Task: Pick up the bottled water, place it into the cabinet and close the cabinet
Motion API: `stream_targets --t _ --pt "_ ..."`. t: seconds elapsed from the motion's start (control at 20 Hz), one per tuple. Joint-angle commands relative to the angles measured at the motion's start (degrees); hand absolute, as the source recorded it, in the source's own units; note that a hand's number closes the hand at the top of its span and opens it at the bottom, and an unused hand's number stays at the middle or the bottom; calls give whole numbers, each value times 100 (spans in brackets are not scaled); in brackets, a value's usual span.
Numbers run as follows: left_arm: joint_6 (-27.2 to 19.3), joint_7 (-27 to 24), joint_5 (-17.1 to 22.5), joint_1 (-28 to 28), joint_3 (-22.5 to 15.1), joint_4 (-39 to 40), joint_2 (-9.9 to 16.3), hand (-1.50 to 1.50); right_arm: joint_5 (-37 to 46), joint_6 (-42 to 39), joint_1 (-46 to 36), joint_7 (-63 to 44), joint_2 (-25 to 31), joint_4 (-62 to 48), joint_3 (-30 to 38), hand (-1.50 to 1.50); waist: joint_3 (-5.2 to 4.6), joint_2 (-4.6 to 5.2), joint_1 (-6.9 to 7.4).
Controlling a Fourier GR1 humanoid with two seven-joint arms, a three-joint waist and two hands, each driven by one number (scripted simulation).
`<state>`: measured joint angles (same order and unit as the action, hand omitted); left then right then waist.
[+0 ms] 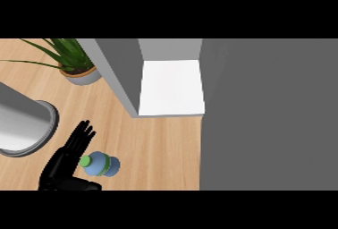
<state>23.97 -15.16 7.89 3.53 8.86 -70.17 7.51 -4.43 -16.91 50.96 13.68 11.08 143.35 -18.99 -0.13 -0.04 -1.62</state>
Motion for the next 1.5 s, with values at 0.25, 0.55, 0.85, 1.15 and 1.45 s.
stream_targets --t 0.25,0.55,0.85,1.15,1.45 --pt "271 -1599 -541 -898 -61 2273 -61 -150 64 18 578 82 149 932 -141 -150 -3 5 -22" --pt "482 -2230 -577 -1445 45 3303 -81 150 219 87 544 -130 301 994 -246 -150 -4 16 22" --pt "-452 -3143 -1423 -1529 -350 3690 -119 150 364 131 633 356 275 715 -386 -150 -1 1 0" --pt "-1138 -4593 -1891 -1249 -573 3827 -68 150 34 91 878 318 531 845 -93 -150 0 2 39" --pt "-1960 -4778 -1701 -1407 -273 4136 -478 150 169 187 831 487 472 687 -267 -150 2 2 56"
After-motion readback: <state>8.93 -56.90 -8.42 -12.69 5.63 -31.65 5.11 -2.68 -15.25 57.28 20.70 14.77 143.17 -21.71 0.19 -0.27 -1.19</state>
